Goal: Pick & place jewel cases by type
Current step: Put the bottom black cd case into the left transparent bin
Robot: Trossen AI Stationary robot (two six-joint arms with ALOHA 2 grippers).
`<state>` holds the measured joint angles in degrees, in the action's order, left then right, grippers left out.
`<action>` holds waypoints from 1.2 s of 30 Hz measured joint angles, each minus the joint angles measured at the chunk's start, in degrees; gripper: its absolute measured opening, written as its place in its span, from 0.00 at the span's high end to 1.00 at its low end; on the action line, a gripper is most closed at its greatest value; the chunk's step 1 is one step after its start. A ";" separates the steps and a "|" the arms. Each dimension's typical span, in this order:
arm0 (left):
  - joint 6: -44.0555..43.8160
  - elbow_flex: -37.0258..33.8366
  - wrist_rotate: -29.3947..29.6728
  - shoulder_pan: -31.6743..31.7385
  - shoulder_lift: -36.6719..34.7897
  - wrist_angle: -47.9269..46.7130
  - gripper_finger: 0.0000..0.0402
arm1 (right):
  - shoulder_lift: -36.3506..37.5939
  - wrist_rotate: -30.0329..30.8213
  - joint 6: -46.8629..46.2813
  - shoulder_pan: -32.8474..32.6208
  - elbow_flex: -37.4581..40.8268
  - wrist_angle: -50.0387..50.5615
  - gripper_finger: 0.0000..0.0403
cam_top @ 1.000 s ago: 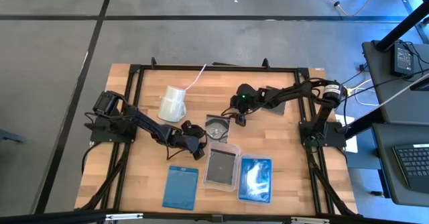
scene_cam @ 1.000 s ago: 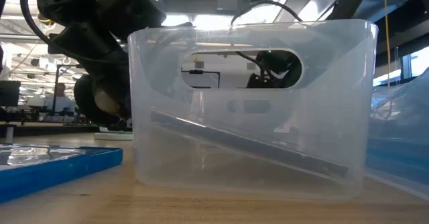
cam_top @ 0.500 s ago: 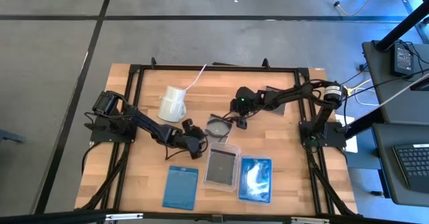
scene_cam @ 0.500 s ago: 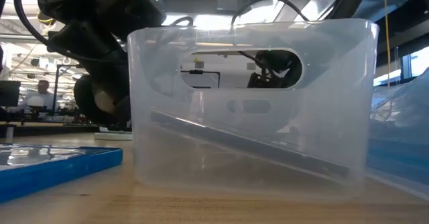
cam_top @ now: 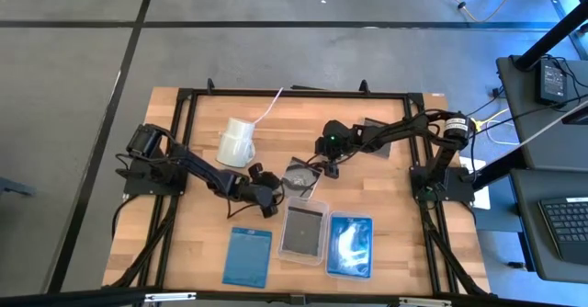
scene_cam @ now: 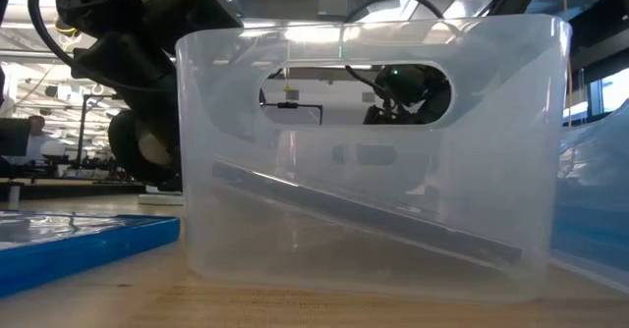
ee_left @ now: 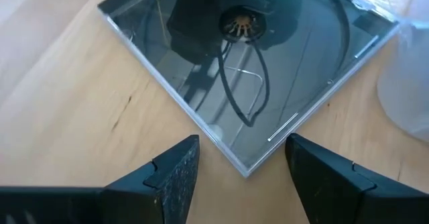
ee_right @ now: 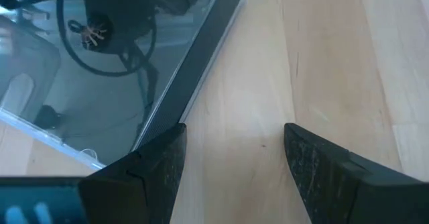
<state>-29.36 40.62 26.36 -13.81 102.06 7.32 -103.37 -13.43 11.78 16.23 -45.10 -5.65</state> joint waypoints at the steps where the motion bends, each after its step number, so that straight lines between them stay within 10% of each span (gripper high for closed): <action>1: -0.97 -0.02 -0.20 0.10 0.00 -0.02 0.46 | -0.02 -0.03 0.47 0.00 0.00 0.01 0.38; 36: 0.17 0.07 -2.74 1.20 0.07 -0.92 0.46 | 4.13 9.42 10.87 -0.85 -3.82 21.77 0.38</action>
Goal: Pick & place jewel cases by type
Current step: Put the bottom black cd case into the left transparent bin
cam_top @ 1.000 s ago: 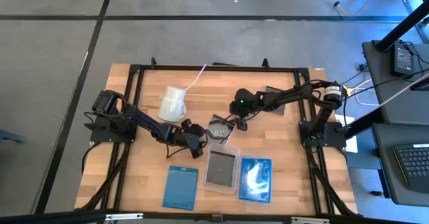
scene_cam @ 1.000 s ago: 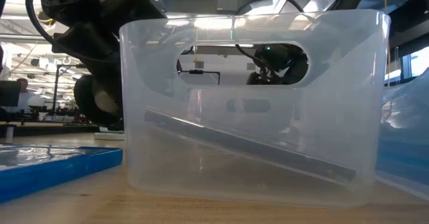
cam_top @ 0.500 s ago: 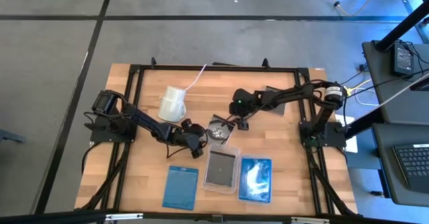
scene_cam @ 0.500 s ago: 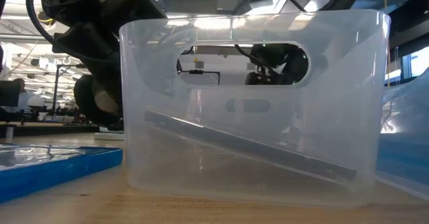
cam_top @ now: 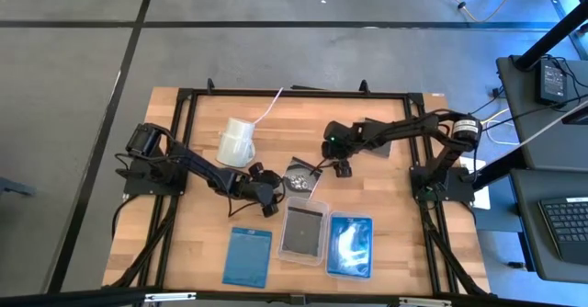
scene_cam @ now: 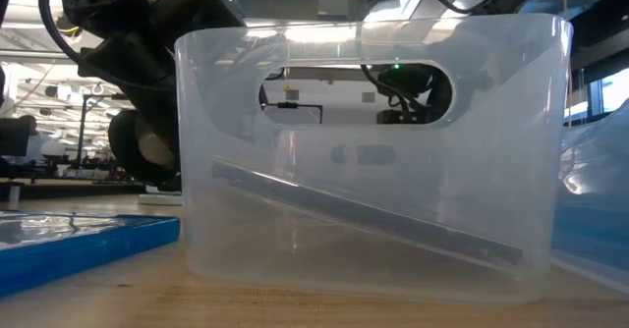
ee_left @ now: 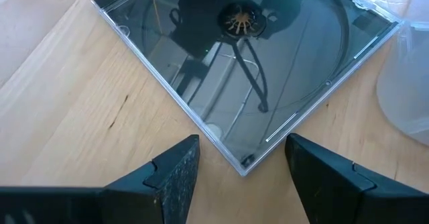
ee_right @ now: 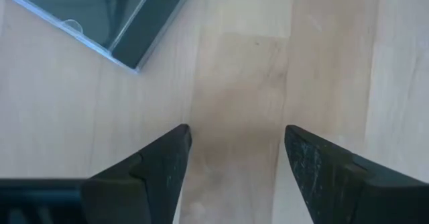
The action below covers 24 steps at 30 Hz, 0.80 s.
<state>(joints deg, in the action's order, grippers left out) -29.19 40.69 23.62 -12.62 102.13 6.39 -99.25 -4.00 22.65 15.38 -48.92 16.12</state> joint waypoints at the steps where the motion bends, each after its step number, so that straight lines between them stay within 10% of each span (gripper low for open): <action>1: 0.28 -0.01 -0.10 0.19 0.00 0.00 0.45 | -0.02 -0.12 -0.40 -0.16 0.21 -0.67 0.38; 11: 0.83 -0.02 -0.55 0.98 -0.02 -0.07 0.46 | -0.37 -10.87 -4.12 -1.34 0.35 -3.58 0.38; 24: 1.46 -0.11 0.27 1.09 0.05 2.56 0.46 | -3.10 -5.94 -1.98 -5.20 0.13 -6.72 0.38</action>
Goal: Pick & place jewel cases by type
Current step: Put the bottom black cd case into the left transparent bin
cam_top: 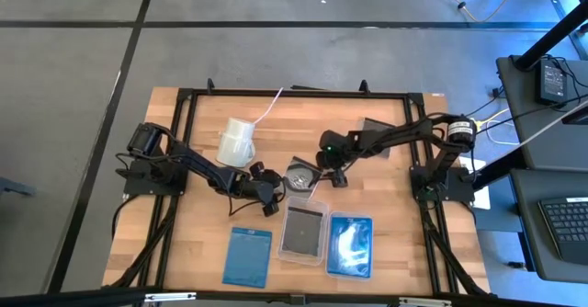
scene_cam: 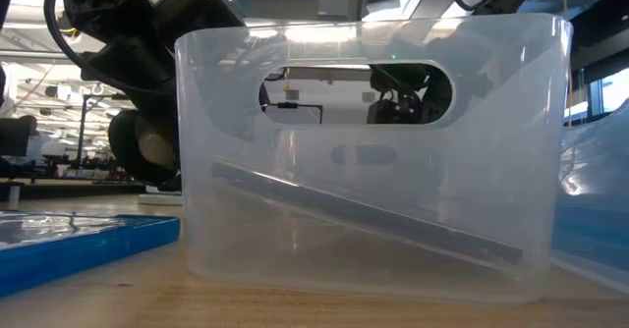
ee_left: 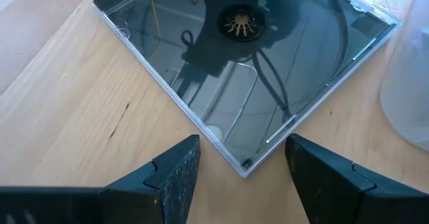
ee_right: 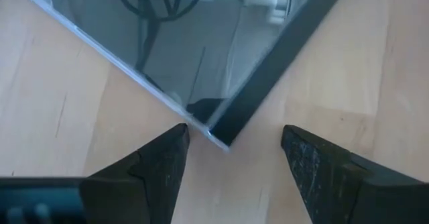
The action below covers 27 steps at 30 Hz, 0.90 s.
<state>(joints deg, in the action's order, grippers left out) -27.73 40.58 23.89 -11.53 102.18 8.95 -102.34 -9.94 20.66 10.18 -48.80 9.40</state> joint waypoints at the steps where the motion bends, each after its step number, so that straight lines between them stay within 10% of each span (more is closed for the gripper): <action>1: -0.01 0.00 0.04 0.02 0.03 0.16 0.46 | -0.06 0.04 0.12 -0.25 0.00 -0.47 0.38; 27: -0.01 0.04 1.50 0.00 -0.01 0.50 0.46 | -0.02 1.58 4.39 -3.24 0.22 -4.97 0.38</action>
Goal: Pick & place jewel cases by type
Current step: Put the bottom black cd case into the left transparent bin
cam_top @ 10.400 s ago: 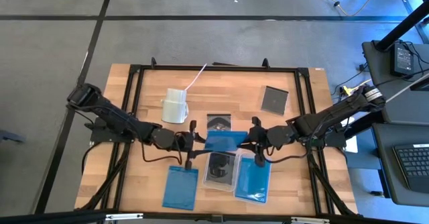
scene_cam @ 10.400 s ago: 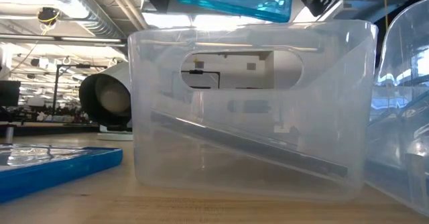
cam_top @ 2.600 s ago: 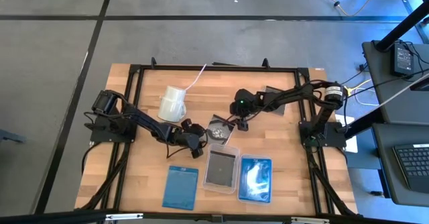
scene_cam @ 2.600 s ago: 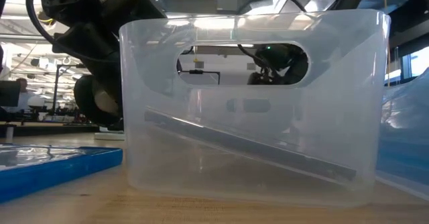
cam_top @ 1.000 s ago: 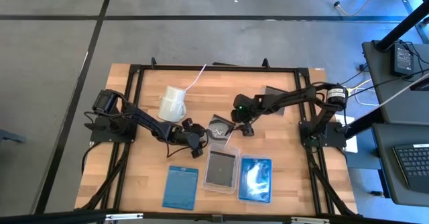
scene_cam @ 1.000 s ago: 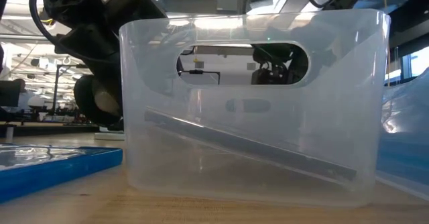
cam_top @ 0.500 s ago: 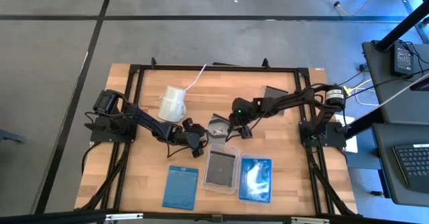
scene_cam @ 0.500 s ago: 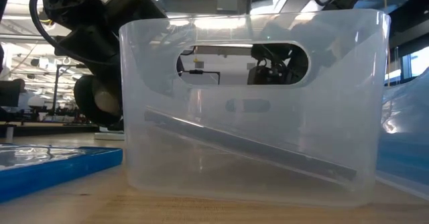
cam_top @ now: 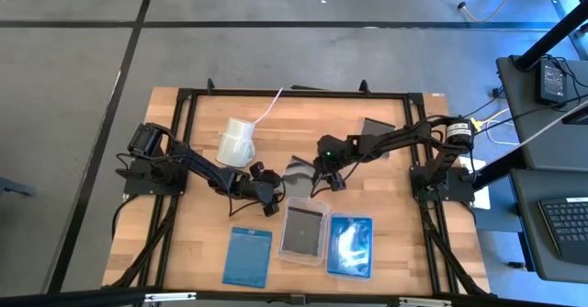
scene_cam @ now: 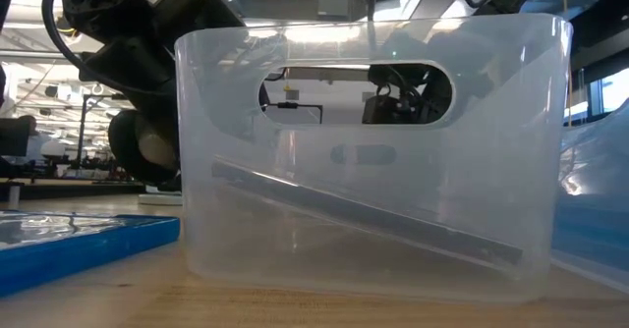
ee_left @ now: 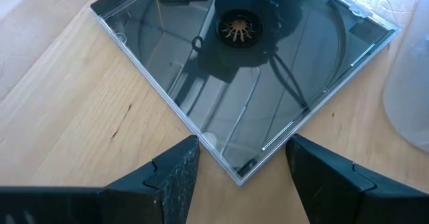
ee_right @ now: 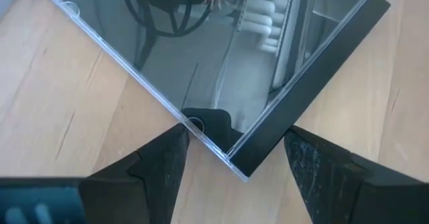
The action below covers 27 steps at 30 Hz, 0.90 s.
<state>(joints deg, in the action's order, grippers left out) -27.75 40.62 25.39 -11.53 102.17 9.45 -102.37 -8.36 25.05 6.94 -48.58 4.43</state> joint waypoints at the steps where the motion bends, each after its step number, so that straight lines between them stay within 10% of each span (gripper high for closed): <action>1: 0.00 0.02 -0.21 0.00 -0.02 -0.11 0.46 | 0.00 -0.06 0.28 0.00 0.00 -0.02 0.38; 27: 0.04 0.02 -0.98 0.11 -0.06 -0.24 0.46 | 3.39 -5.75 -2.97 -0.22 0.09 1.84 0.38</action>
<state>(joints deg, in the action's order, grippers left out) -27.70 40.64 24.40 -11.42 102.11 9.21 -98.98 -14.11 22.08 6.72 -48.49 6.26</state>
